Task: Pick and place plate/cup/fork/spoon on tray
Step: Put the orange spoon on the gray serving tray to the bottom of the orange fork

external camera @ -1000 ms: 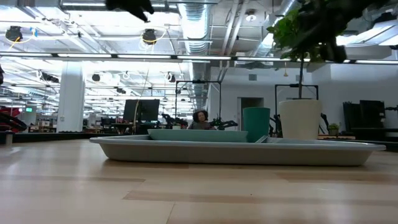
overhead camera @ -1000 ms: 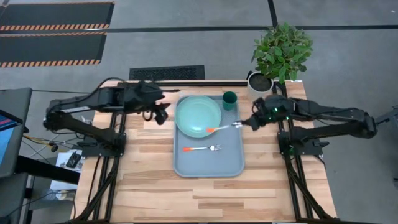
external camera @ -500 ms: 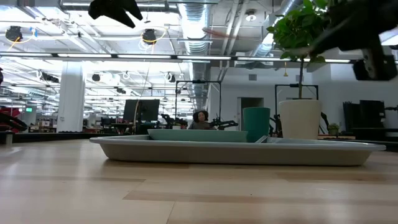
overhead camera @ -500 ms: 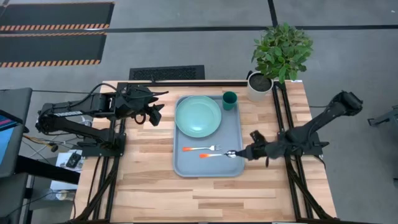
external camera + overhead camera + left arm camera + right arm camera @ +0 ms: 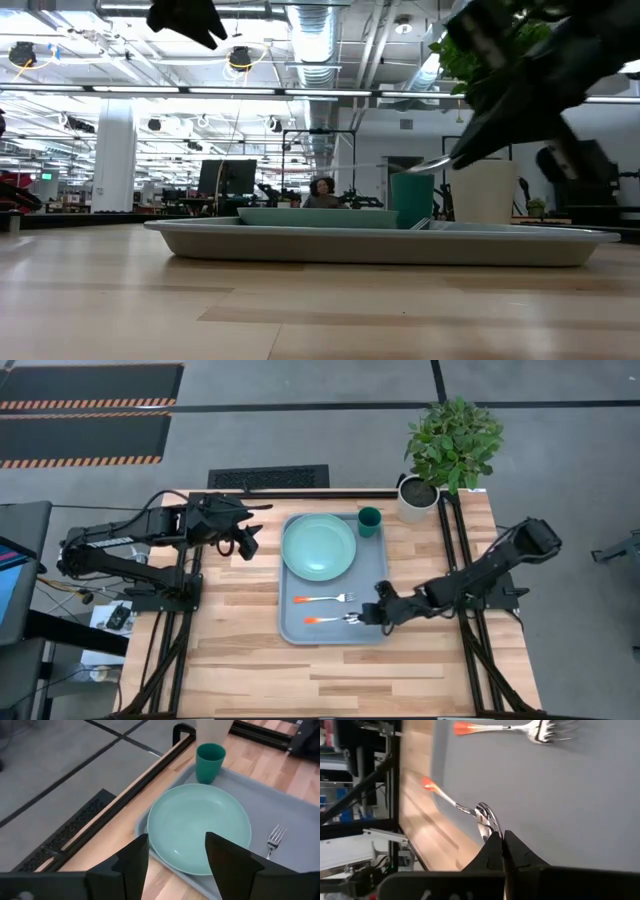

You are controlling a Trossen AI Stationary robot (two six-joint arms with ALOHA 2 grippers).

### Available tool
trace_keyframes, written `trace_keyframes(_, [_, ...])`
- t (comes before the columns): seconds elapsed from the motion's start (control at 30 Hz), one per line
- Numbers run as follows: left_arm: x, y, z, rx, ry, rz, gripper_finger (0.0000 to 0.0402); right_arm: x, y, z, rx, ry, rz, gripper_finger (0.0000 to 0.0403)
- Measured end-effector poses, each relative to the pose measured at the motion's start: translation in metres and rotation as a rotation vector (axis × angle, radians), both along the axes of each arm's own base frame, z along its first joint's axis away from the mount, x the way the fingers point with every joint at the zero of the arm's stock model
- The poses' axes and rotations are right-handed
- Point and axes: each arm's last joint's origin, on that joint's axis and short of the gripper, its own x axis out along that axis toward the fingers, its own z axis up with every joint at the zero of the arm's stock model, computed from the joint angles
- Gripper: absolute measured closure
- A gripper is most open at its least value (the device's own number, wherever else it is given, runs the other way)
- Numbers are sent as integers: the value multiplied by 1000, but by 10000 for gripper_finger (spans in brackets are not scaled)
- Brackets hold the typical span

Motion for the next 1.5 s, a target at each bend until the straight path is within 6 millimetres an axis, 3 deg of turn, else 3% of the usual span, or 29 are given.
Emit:
trace_keyframes(0.27, [-5,1,1,7,19,-40,217,32,-9,-7,-14,69,-12,402])
trace_keyframes(0.57, [-17,0,8,26,-11,-33,217,45,-15,-24,-21,109,-33,402])
trace_keyframes(0.97, [-24,-1,10,42,-17,-18,217,46,-20,-30,-37,131,-37,401])
trace_keyframes(1.5, [-24,-1,10,41,-19,-16,217,45,-20,-32,-38,157,-32,369])
